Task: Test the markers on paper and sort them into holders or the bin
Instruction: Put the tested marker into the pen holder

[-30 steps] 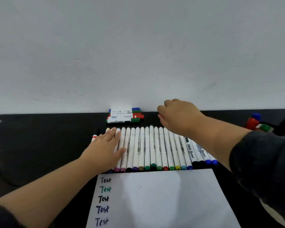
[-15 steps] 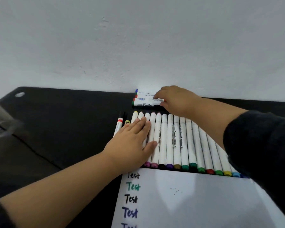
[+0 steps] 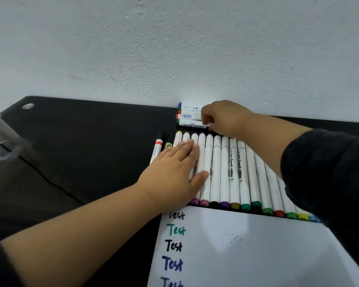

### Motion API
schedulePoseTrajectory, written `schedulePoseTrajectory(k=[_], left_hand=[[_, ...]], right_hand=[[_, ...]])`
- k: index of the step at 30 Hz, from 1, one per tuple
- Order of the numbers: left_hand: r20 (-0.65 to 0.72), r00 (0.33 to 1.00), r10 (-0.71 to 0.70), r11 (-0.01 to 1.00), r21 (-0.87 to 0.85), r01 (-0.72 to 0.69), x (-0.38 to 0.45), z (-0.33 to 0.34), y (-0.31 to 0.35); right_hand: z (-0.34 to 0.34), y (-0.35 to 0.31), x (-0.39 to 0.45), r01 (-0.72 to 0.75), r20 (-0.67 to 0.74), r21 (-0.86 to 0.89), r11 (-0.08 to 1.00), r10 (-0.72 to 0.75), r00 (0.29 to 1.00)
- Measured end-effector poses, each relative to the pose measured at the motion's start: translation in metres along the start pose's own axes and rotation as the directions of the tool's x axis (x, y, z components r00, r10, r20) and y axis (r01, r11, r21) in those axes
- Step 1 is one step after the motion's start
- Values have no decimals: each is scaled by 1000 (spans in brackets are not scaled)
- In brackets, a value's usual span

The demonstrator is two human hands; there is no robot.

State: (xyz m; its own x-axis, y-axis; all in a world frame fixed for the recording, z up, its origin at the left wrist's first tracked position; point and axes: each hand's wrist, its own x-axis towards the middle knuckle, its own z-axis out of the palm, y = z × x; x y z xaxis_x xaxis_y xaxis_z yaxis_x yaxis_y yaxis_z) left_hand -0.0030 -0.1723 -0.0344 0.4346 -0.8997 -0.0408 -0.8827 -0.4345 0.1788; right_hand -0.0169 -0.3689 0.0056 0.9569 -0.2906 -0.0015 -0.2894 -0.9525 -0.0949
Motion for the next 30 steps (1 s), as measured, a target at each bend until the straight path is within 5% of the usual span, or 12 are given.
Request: schedulePoseTrajectory(k=[11,18,23,30], left_hand=[[79,995,-53,998,-21,55,-3,-11,6],[106,987,-122,983,-127,135,-20,-30,18],[167,976,-140,942,-282,183,-66,-41,43],[257,947,-191,753,-580,310,-137,-45,69]], right_hand=[[-17,-1,-35,-48,-45,-16,999,47,998],[-48,-26,-95,-162,-10,213,964,168,986],[-56,-61,-143,-263,80,531,805,262,962],[-56,-101,-203,-316,124,821,475,391,912]])
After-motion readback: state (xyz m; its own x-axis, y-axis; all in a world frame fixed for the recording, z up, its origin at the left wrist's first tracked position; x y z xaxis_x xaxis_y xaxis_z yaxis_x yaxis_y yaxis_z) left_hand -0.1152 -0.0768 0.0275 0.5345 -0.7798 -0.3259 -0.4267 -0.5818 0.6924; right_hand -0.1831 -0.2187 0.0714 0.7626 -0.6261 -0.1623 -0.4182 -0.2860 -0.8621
